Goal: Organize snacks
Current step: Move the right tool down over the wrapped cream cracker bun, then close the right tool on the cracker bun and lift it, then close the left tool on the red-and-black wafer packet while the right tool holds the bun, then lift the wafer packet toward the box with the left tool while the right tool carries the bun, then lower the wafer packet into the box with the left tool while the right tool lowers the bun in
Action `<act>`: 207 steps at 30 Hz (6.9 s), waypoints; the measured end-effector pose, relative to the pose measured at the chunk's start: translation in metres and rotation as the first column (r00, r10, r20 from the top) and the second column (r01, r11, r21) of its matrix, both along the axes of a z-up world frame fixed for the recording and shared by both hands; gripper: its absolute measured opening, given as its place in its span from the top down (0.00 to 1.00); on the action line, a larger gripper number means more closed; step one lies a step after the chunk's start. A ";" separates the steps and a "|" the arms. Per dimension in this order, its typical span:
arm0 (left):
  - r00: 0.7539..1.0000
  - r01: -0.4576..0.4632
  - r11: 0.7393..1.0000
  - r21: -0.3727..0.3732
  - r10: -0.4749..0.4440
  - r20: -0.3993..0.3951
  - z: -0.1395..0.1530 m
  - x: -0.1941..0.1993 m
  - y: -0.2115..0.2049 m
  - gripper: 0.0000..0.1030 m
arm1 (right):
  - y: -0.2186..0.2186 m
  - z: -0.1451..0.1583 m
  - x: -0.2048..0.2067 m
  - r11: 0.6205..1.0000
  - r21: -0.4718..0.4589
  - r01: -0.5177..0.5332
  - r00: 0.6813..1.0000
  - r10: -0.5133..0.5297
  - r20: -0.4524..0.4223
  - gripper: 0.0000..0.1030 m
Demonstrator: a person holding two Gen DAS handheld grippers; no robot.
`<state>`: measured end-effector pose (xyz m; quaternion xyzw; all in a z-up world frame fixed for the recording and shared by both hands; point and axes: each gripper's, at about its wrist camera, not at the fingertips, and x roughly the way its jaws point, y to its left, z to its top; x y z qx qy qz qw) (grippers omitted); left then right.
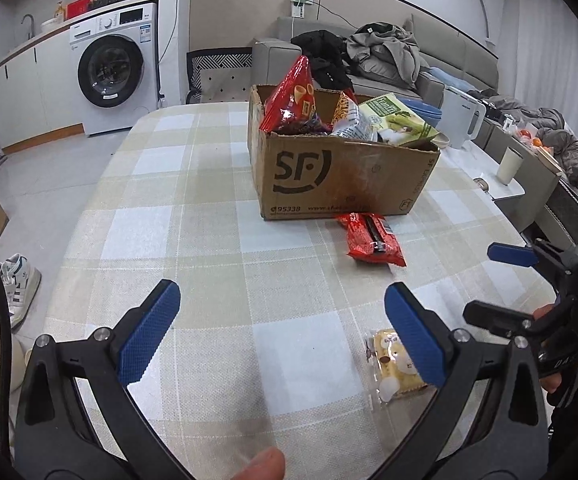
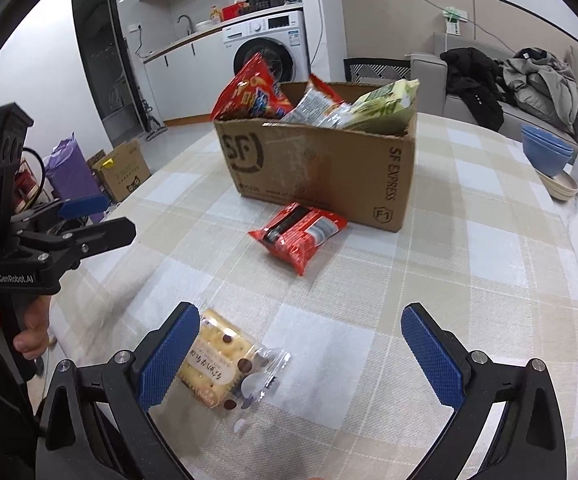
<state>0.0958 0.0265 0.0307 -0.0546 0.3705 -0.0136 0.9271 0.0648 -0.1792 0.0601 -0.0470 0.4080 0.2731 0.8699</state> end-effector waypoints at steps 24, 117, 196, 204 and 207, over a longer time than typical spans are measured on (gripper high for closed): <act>0.998 -0.025 1.000 -0.003 0.025 -0.049 -0.019 0.012 0.007 0.01 | 0.057 -0.051 -0.027 0.956 -0.155 -0.250 0.967 0.239 -0.088 0.00; 0.974 0.095 0.995 0.012 -0.090 -0.209 -0.088 0.142 -0.124 0.04 | -0.066 -0.009 0.031 0.991 0.005 0.132 0.991 -0.132 -0.009 0.40; 0.992 0.081 0.996 0.031 -0.083 0.090 0.058 0.173 -0.073 0.59 | 0.001 0.068 0.099 0.986 0.151 0.075 0.955 -0.115 0.274 0.40; 0.992 0.083 0.993 0.087 -0.091 0.090 0.051 0.195 -0.077 0.59 | 0.013 0.057 0.126 0.989 0.116 0.089 0.962 -0.115 0.249 0.40; 0.992 0.078 0.991 0.106 -0.087 0.088 0.048 0.205 -0.078 0.58 | 0.019 0.055 0.134 0.992 0.088 0.092 0.959 -0.112 0.261 0.39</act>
